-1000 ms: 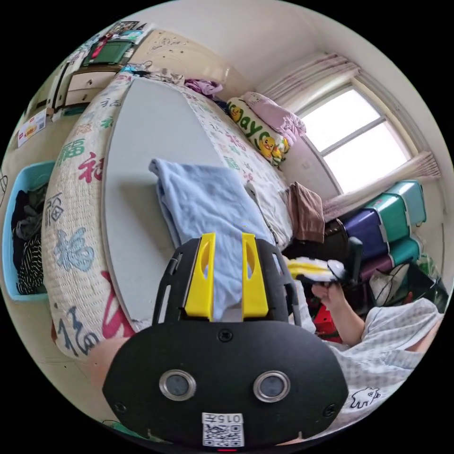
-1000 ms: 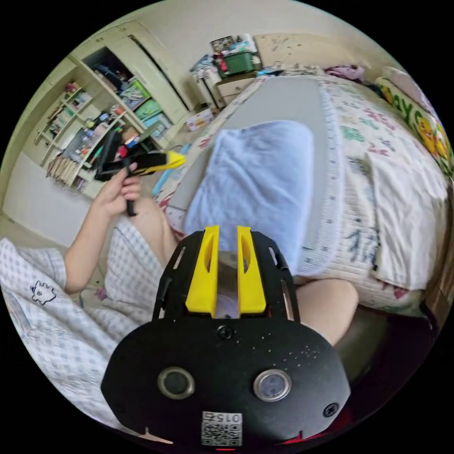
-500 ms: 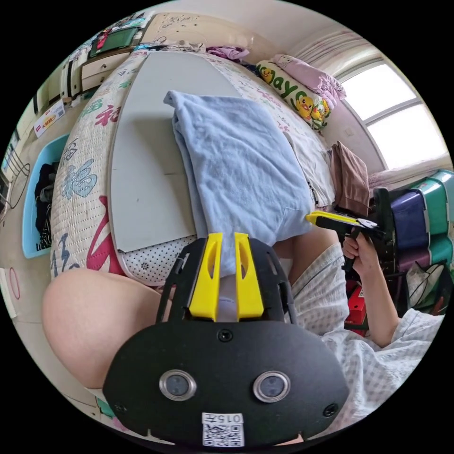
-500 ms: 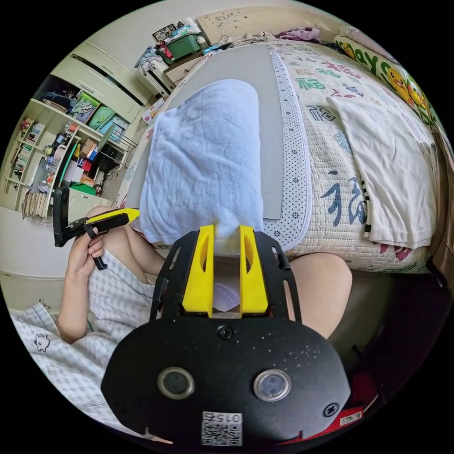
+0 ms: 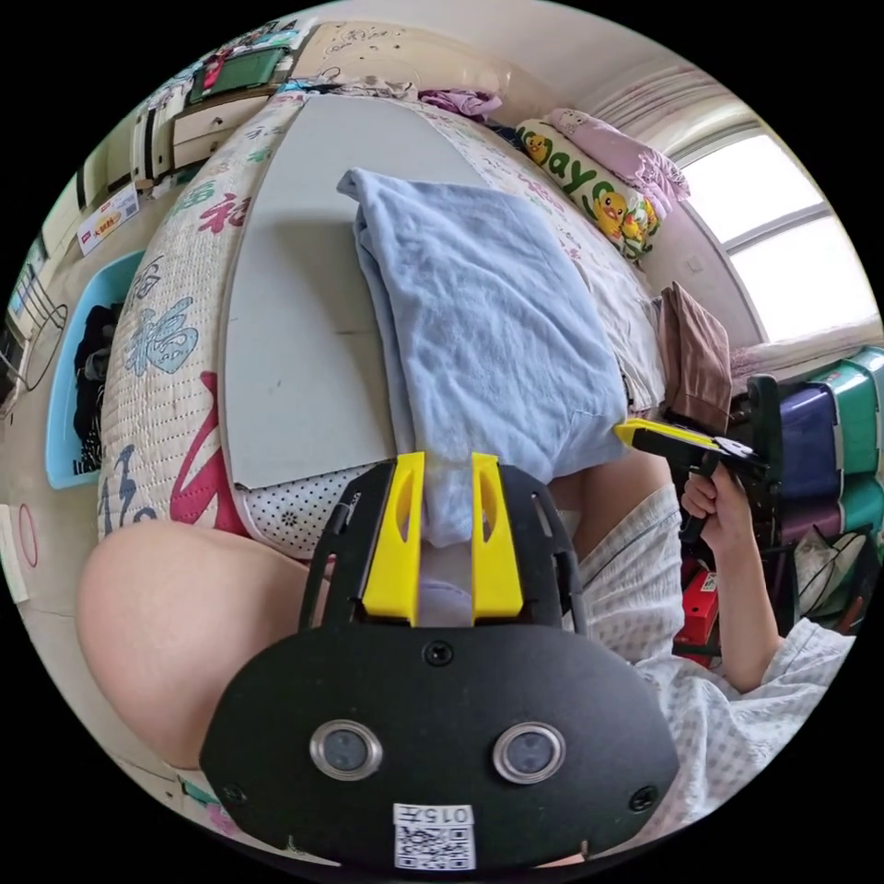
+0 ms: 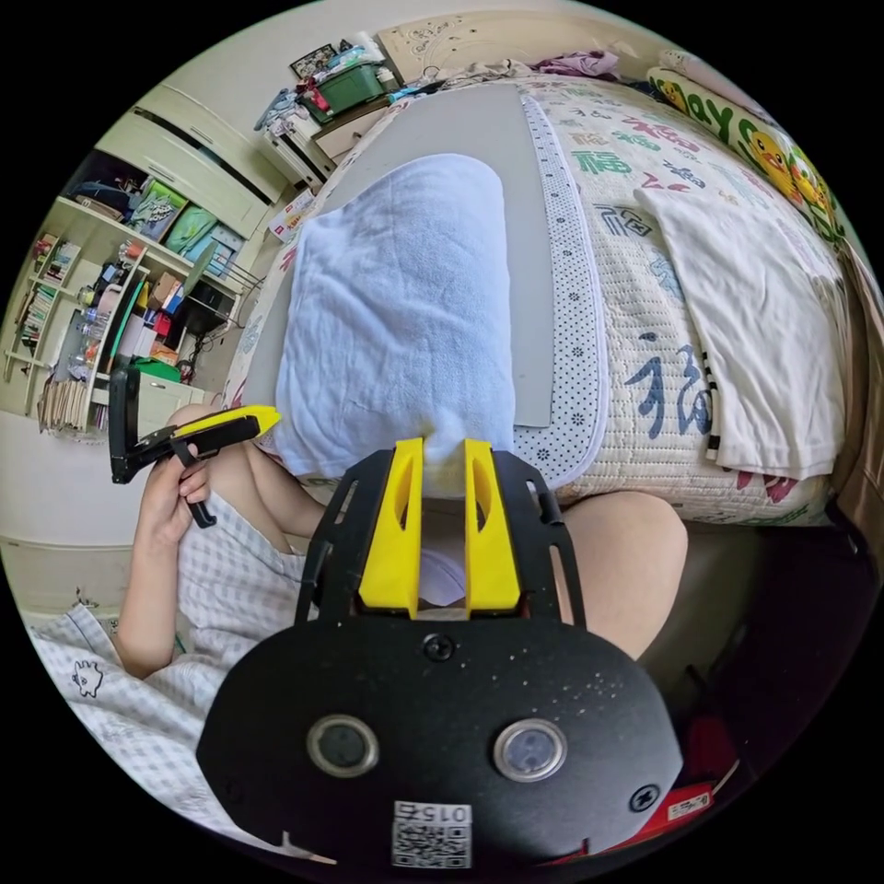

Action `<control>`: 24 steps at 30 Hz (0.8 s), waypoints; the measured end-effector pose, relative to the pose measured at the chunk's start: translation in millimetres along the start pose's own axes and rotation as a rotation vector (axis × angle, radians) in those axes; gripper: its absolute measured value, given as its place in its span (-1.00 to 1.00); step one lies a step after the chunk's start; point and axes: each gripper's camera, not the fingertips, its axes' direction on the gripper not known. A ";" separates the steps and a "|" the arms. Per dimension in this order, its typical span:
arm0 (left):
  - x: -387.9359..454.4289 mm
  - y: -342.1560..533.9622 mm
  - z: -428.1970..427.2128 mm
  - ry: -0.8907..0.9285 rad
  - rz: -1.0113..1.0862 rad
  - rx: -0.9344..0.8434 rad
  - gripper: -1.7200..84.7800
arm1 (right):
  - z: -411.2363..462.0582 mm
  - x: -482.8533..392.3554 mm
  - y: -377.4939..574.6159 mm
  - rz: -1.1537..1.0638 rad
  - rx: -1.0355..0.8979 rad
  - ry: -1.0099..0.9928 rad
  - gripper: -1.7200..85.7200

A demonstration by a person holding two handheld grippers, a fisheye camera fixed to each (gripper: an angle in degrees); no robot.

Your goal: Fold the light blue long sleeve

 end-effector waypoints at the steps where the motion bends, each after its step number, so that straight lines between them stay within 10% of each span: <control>1: -0.2 0.2 0.3 0.008 -0.001 0.003 -0.79 | 0.7 0.9 0.8 -0.001 -0.001 0.004 -0.78; 24: -36.4 13.2 -24.2 -0.117 -0.048 -0.001 -0.97 | 25.3 0.5 -15.7 -0.041 -0.090 0.108 -0.83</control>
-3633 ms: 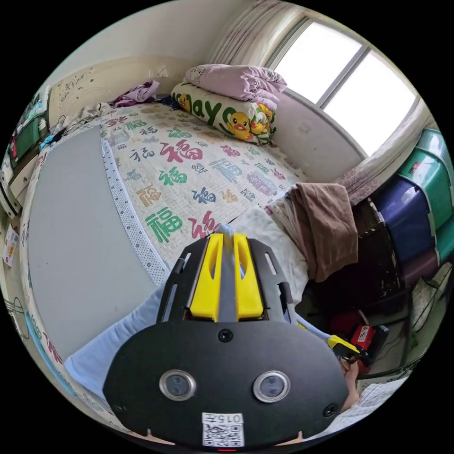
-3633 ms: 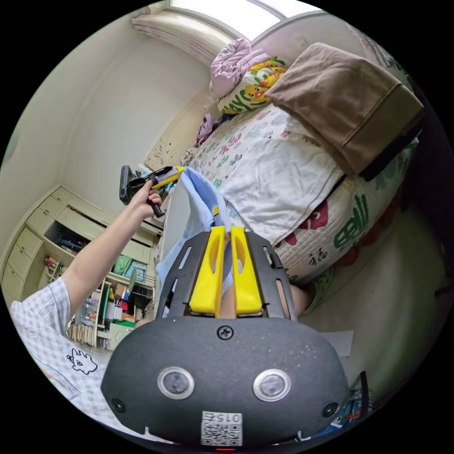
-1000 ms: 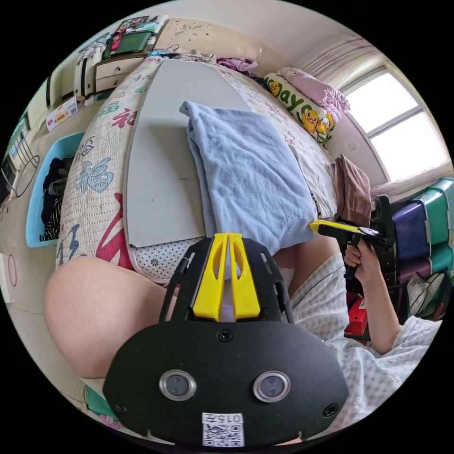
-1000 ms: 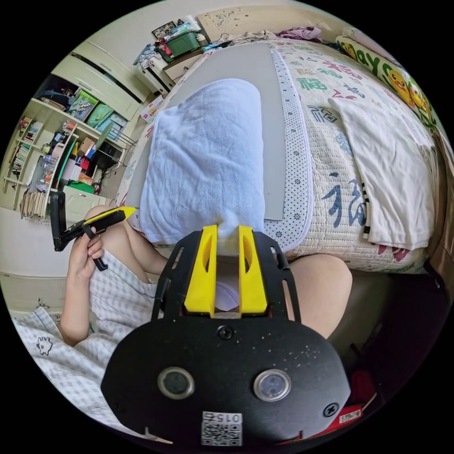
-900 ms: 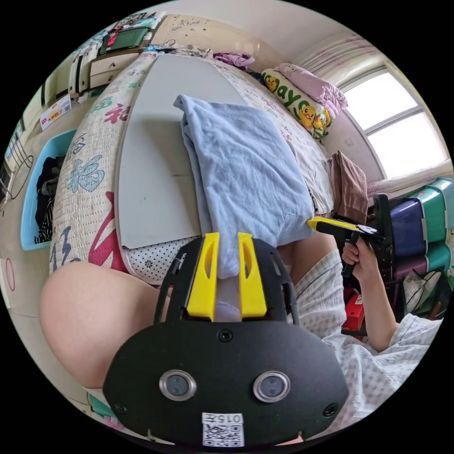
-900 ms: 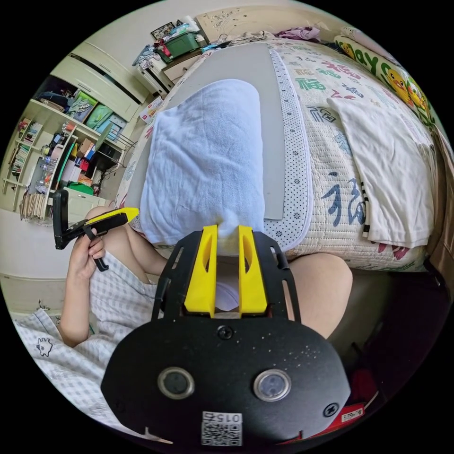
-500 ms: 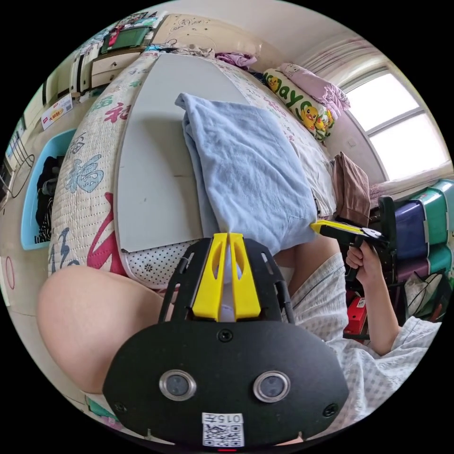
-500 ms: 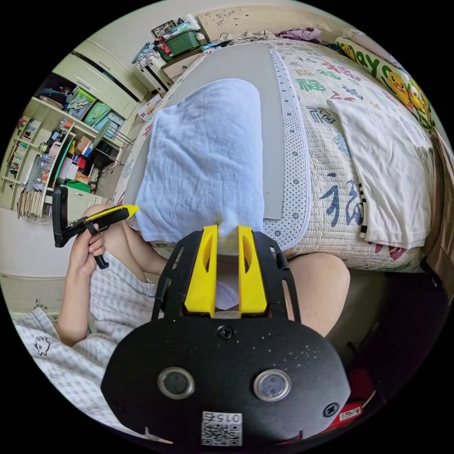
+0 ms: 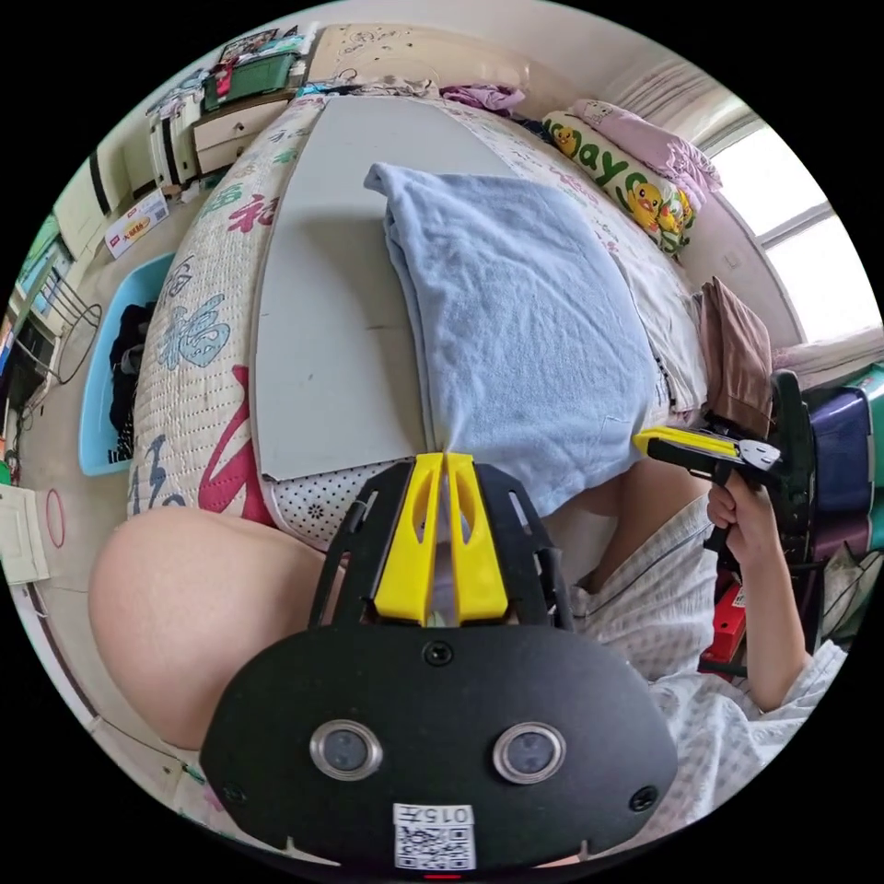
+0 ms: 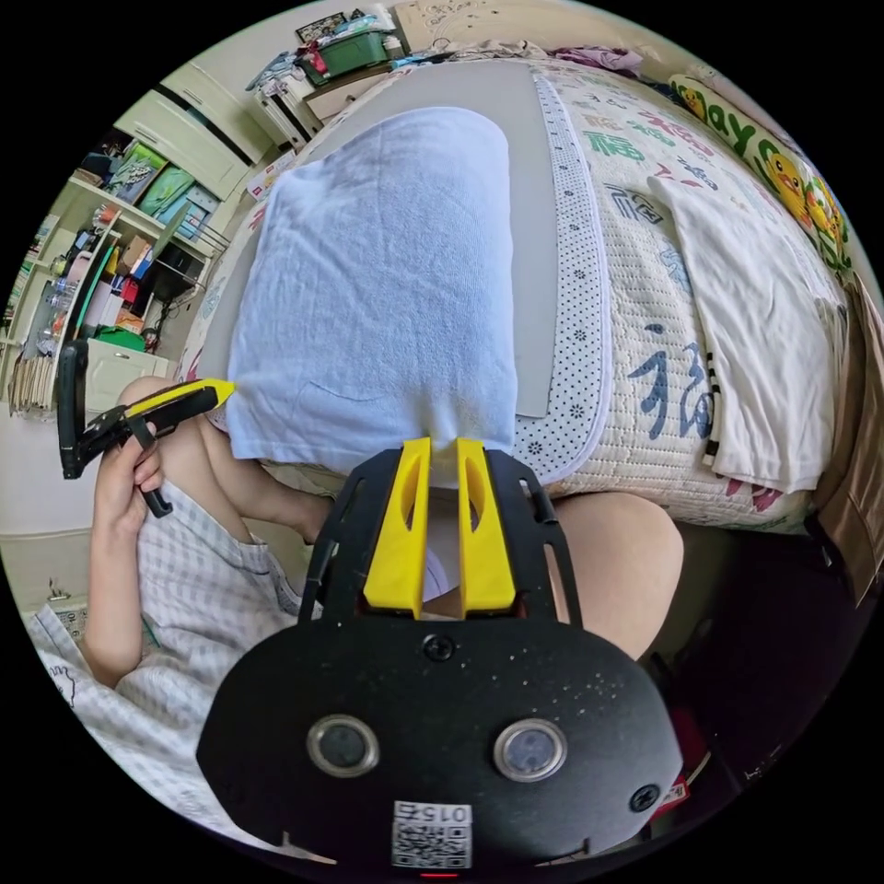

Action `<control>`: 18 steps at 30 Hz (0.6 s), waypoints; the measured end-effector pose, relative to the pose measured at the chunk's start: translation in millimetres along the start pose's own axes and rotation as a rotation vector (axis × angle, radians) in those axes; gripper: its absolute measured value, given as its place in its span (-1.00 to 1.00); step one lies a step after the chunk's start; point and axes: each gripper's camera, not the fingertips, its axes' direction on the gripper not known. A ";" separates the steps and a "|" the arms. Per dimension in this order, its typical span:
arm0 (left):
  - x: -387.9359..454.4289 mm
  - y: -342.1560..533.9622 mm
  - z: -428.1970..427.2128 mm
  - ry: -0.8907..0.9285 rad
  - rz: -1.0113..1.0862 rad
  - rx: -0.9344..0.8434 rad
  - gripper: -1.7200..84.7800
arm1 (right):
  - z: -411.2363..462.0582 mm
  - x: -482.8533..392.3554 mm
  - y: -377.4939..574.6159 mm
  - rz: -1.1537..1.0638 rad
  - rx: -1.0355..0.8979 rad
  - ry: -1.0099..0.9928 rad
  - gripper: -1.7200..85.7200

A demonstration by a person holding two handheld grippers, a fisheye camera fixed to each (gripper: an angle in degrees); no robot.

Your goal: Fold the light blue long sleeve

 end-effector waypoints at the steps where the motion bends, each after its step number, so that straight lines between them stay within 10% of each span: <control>1: -8.0 3.4 -6.7 0.031 -0.013 0.018 -0.96 | -5.8 1.2 -0.9 -0.006 -0.005 -0.010 -0.83; 18: -160.1 -104.2 -54.6 0.299 -0.064 0.252 -0.67 | -160.0 114.9 -89.9 0.057 0.354 -0.490 -0.71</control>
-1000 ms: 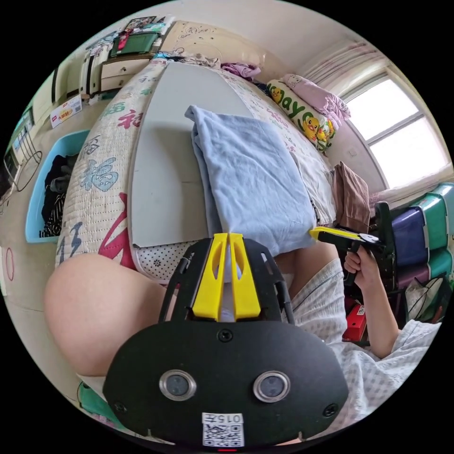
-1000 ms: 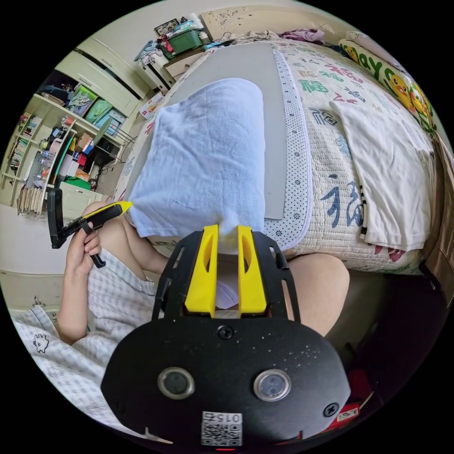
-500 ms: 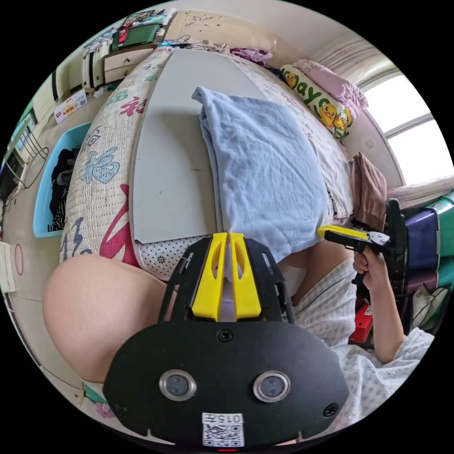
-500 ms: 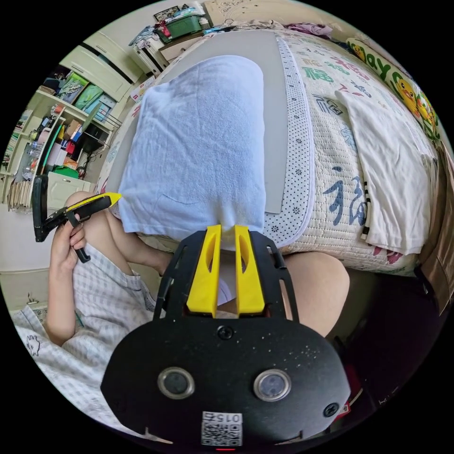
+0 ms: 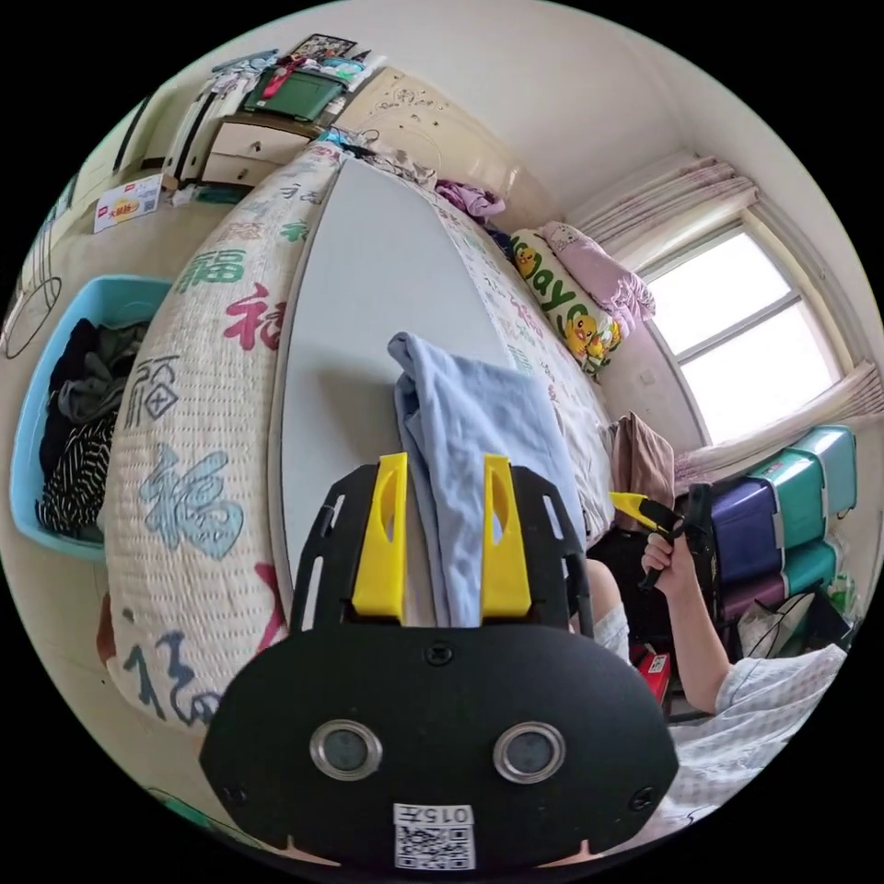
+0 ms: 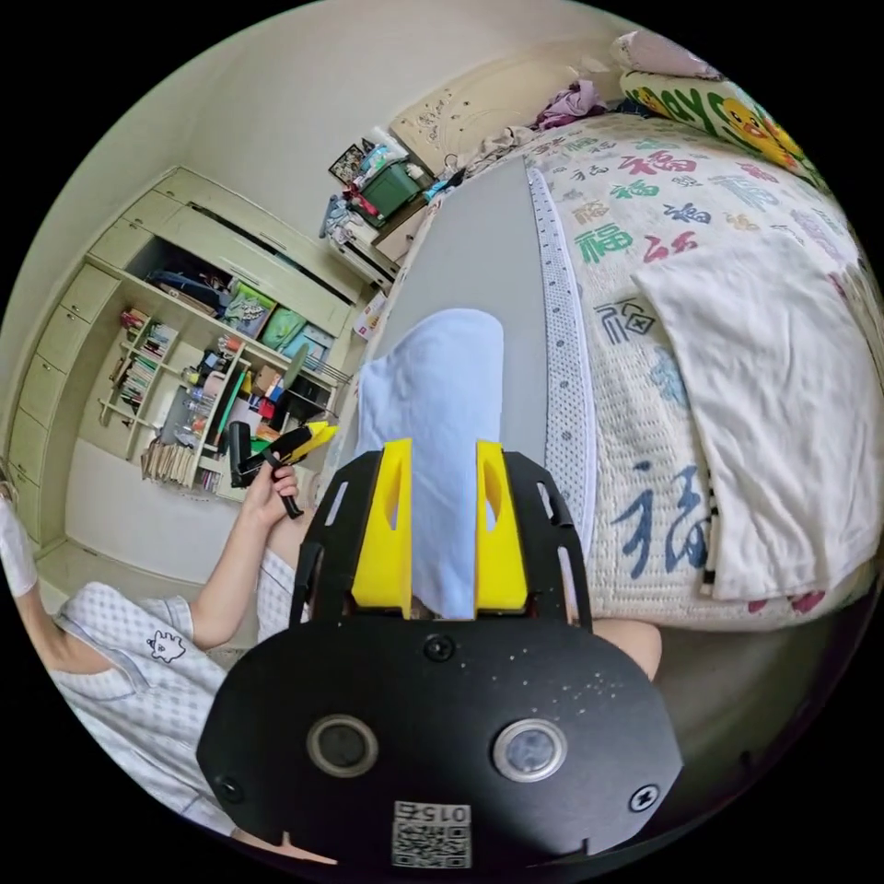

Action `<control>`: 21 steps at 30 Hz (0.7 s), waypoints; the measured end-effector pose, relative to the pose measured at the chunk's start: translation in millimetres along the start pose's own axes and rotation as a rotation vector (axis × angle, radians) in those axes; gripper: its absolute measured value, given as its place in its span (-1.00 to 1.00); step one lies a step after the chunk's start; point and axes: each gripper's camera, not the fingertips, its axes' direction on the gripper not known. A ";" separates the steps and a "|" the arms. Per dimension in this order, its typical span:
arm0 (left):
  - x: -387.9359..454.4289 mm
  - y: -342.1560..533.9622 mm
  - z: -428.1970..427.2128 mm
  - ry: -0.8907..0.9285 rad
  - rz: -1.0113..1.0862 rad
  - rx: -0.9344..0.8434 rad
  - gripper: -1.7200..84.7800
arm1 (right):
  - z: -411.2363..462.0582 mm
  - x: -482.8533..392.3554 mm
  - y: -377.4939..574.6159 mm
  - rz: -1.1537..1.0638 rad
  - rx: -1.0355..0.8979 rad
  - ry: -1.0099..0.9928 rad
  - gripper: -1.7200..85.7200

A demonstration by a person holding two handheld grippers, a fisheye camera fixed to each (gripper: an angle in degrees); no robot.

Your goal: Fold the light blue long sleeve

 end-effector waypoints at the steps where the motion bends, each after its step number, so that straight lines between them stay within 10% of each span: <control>1: -6.8 -11.0 8.6 -0.004 0.008 -0.015 -0.65 | 7.5 1.0 -18.5 0.003 -0.001 -0.006 -0.67; 21: -78.5 -80.4 32.0 0.230 -0.020 -0.092 -0.74 | 102.9 -24.4 -181.8 0.110 -0.136 -0.111 -0.64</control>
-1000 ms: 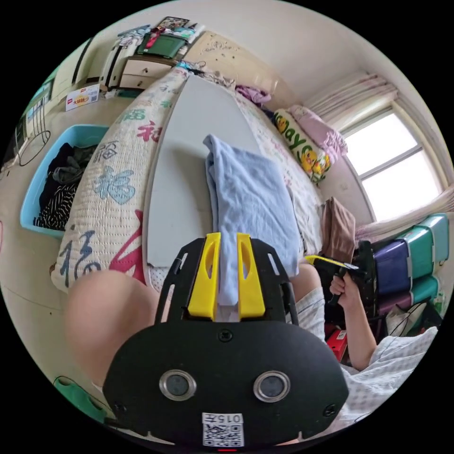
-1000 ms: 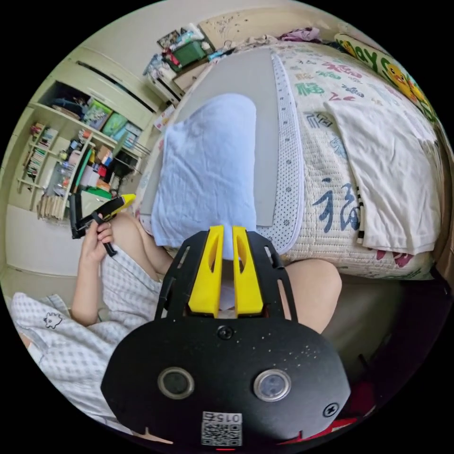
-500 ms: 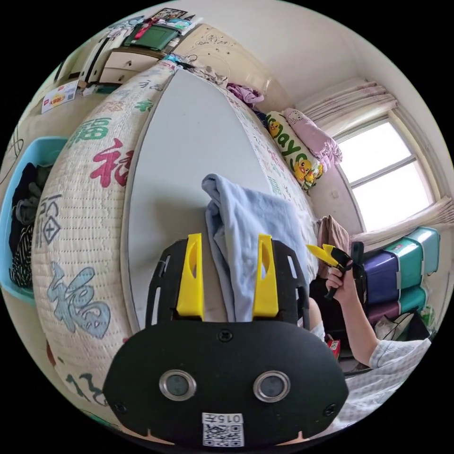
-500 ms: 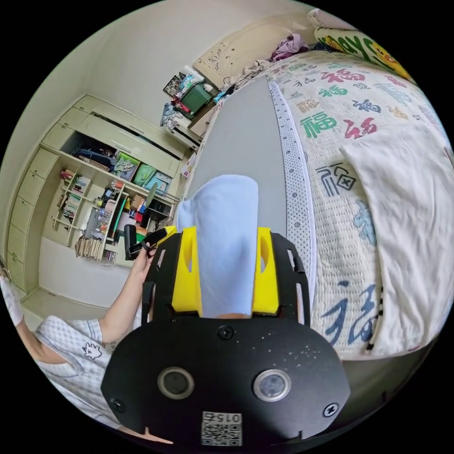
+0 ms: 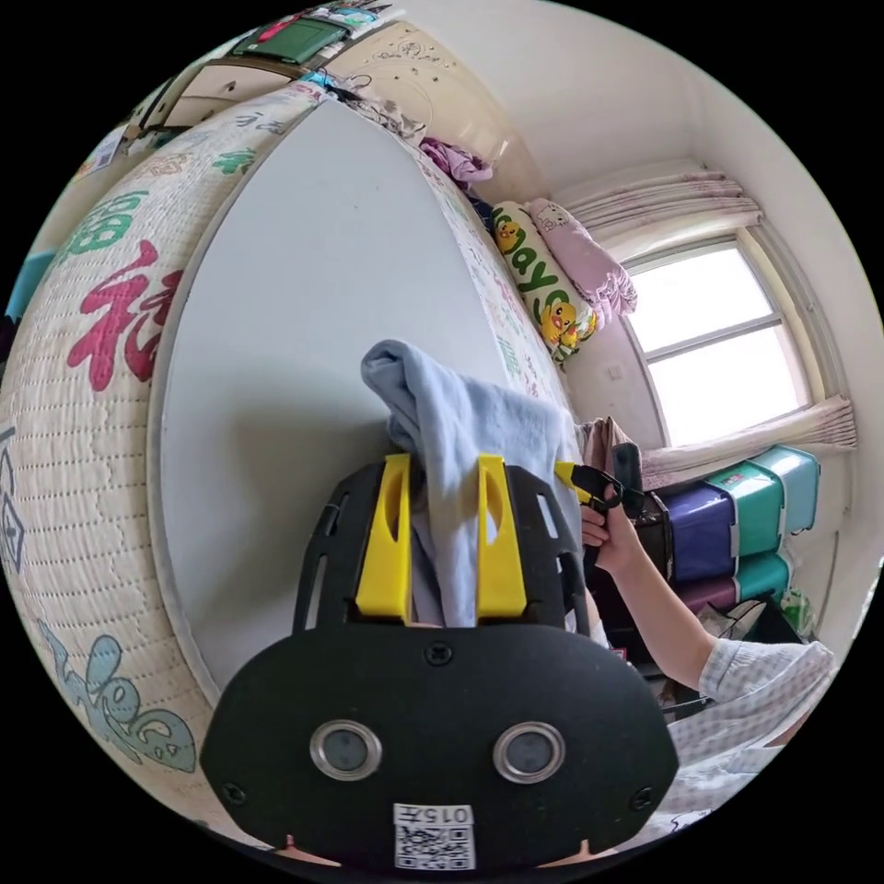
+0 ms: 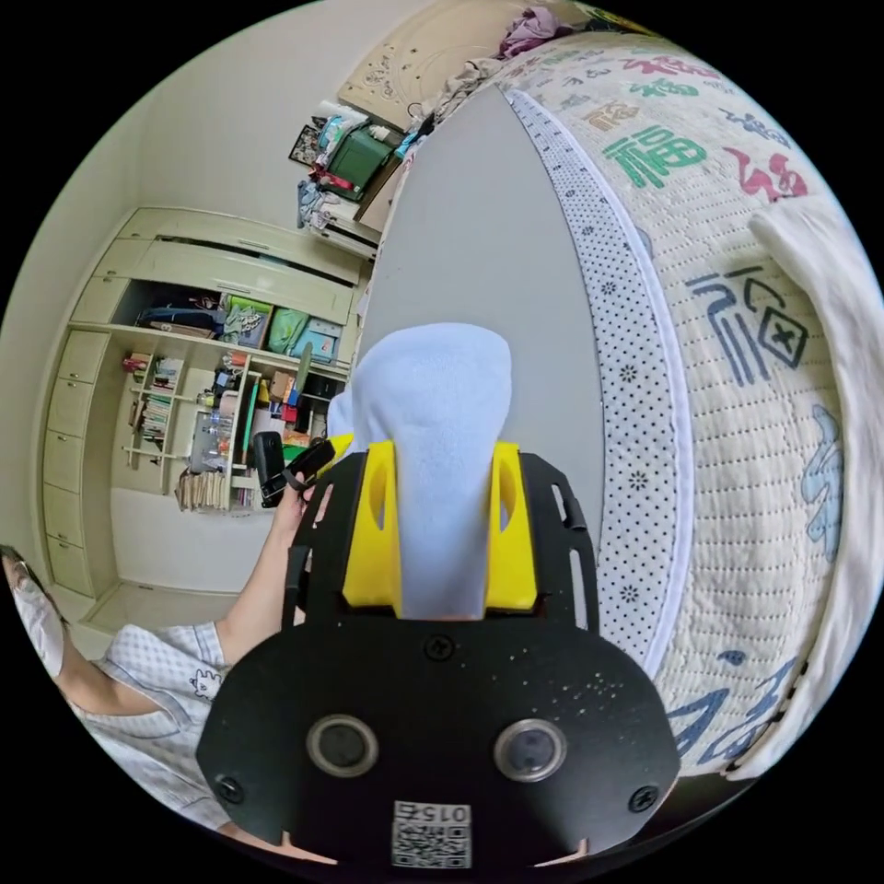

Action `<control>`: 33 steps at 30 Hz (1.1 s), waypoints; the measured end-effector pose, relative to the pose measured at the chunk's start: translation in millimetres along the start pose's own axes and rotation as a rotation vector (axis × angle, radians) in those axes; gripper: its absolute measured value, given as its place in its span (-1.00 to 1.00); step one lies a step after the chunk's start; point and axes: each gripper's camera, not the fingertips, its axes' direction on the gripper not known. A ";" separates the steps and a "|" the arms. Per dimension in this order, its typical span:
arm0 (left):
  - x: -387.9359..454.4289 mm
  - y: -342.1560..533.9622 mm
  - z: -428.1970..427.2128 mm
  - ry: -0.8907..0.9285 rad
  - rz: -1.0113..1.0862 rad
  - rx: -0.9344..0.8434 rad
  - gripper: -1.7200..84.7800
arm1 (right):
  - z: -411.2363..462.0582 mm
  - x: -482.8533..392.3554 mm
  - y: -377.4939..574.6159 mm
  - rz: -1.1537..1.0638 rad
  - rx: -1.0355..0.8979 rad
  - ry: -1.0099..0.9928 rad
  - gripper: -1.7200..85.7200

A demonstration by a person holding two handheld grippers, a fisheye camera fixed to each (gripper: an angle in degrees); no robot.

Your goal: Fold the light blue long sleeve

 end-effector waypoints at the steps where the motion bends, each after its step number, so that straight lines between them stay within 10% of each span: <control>1: 7.7 0.9 -6.7 -0.003 0.016 0.010 -0.76 | -5.5 -21.5 1.6 -0.034 0.018 0.039 -0.67; 18: 372.5 68.5 -92.3 0.400 0.754 0.200 -0.80 | -326.1 -238.8 277.4 -0.488 0.812 -0.019 -0.72; 28: 604.2 -30.4 148.2 0.635 0.744 0.006 -0.80 | -576.7 -252.2 238.6 -0.389 0.871 0.515 -0.72; 33: 664.9 -111.9 314.8 0.360 0.594 -0.044 -0.78 | -667.7 -131.0 73.1 -0.033 0.739 0.699 -0.69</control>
